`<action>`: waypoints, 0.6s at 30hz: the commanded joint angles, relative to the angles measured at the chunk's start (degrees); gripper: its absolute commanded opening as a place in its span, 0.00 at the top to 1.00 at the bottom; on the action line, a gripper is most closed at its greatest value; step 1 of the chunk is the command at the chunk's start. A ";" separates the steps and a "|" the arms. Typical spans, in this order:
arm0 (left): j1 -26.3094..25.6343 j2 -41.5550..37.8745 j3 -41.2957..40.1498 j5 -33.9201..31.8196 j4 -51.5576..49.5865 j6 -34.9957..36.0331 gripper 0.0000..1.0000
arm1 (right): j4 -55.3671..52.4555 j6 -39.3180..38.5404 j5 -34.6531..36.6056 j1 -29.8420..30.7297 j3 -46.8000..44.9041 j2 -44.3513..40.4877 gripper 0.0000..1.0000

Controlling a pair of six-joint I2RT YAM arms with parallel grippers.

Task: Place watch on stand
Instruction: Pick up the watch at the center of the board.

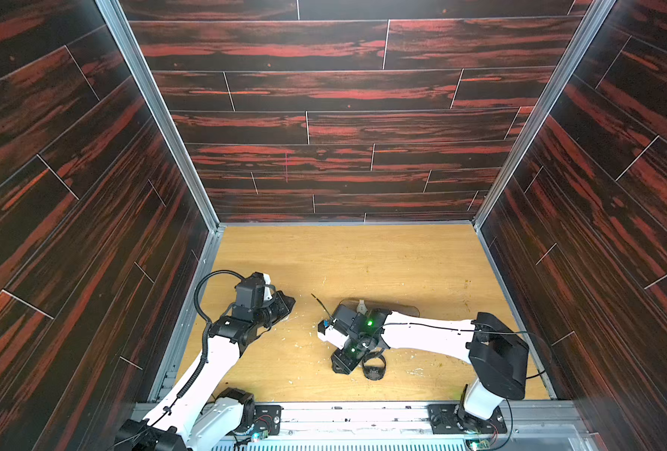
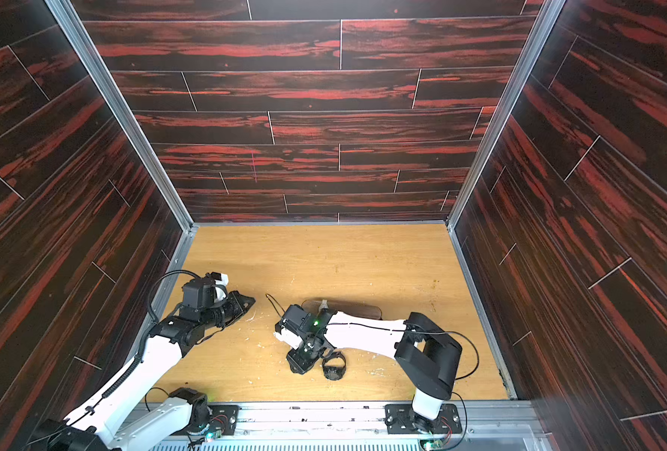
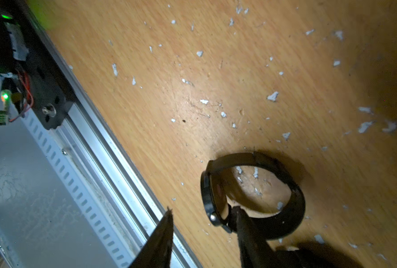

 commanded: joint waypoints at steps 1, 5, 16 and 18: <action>0.41 0.04 -0.40 -0.39 -1.03 0.40 0.84 | -0.49 -0.92 -1.14 0.18 -0.02 1.51 0.57; 0.71 0.23 -0.31 -0.33 -1.20 0.57 0.84 | -0.55 -1.12 -1.16 0.24 0.35 2.43 0.63; 1.16 0.48 0.42 0.05 -1.79 0.99 0.84 | -0.15 -1.39 -0.74 0.06 1.41 3.60 0.89; 1.29 0.40 0.74 0.03 -2.01 1.05 0.84 | 0.09 -1.25 -1.88 -0.40 1.97 3.04 0.93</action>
